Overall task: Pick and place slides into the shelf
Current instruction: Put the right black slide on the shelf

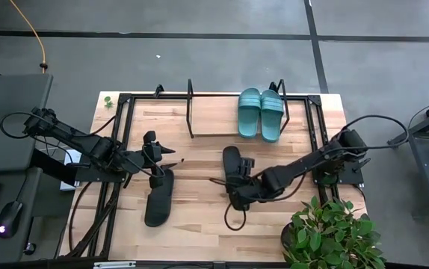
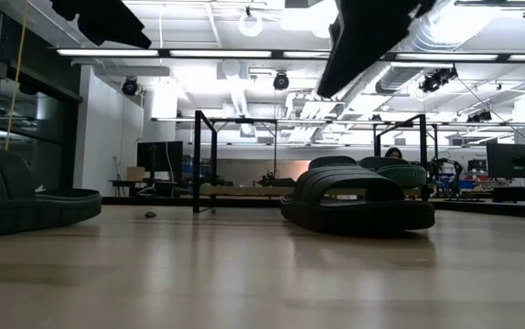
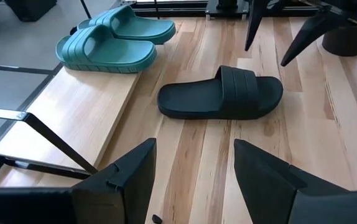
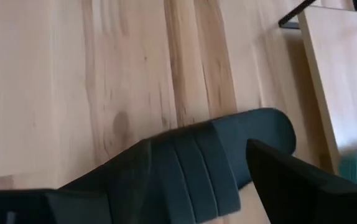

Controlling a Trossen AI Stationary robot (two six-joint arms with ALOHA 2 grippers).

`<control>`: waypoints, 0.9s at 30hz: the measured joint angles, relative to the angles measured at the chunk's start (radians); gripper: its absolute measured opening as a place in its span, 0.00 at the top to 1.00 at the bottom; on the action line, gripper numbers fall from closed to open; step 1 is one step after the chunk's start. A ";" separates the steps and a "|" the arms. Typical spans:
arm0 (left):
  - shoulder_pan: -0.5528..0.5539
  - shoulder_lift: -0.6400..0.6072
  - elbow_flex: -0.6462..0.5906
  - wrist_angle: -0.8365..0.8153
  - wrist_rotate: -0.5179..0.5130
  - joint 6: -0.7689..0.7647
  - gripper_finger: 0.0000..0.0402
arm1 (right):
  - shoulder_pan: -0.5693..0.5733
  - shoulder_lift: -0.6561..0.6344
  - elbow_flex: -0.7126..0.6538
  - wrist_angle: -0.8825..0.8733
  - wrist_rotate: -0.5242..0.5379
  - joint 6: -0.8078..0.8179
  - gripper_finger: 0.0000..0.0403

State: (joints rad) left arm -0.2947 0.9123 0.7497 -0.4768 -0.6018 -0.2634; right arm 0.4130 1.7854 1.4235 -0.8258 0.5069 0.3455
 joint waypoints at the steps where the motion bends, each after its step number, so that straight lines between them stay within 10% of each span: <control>1: 0.000 0.000 0.000 0.000 0.000 0.000 0.51 | 0.008 0.001 0.000 -0.014 0.009 0.016 0.37; 27: 0.000 0.000 0.000 0.003 0.000 0.000 0.51 | 0.107 0.107 0.000 -0.093 0.126 0.151 0.37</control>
State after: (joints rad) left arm -0.2947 0.9123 0.7494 -0.4740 -0.6018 -0.2634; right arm 0.5204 1.8928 1.4235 -0.9187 0.6332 0.4960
